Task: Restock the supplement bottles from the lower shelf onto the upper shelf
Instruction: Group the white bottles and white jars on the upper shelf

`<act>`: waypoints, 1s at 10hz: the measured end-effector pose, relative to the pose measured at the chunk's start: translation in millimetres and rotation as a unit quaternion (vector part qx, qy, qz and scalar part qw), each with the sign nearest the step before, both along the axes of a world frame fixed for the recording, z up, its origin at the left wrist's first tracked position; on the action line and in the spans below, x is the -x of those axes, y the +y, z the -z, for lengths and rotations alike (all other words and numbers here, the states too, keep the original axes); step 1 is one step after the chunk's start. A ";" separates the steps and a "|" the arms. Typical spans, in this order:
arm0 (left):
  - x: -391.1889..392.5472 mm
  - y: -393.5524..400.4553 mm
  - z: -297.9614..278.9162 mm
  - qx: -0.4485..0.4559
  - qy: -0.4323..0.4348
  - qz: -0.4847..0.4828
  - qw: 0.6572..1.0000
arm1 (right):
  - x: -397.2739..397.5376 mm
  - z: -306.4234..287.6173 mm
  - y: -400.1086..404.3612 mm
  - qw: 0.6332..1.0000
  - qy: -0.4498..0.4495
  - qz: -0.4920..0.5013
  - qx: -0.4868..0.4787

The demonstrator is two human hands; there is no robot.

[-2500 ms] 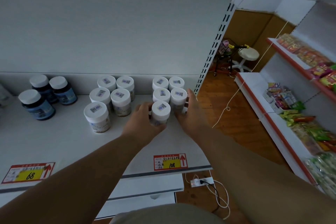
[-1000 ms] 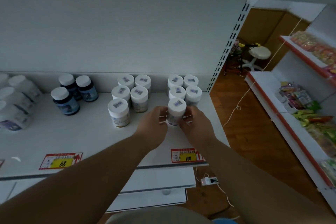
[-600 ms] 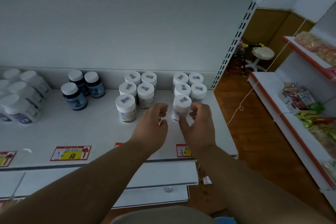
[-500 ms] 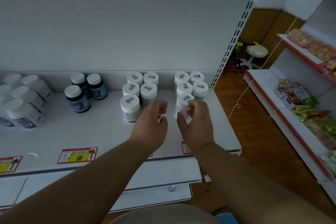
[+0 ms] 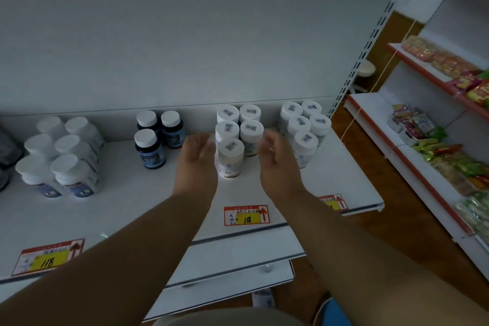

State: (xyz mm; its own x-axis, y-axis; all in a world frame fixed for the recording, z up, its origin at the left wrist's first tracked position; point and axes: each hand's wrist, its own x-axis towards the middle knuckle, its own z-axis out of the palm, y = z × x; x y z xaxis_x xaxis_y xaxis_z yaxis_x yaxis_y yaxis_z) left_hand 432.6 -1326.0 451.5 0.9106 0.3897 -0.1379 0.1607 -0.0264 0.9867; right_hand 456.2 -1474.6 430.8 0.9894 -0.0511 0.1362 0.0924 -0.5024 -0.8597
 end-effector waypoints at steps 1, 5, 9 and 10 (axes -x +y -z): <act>-27.9 8.1 14.6 0.100 0.041 0.021 0.994 | -19.8 -12.1 9.0 0.998 0.023 0.018 -0.062; -84.2 -4.7 25.3 0.232 0.105 0.037 0.966 | -99.6 4.6 6.8 0.938 0.232 0.043 -0.255; -89.7 -10.3 34.7 0.265 0.083 0.086 0.957 | -111.0 12.7 14.5 0.949 0.216 0.043 -0.227; -86.2 -10.5 28.9 0.264 0.079 0.067 0.959 | -104.0 4.6 10.4 0.961 0.196 0.041 -0.191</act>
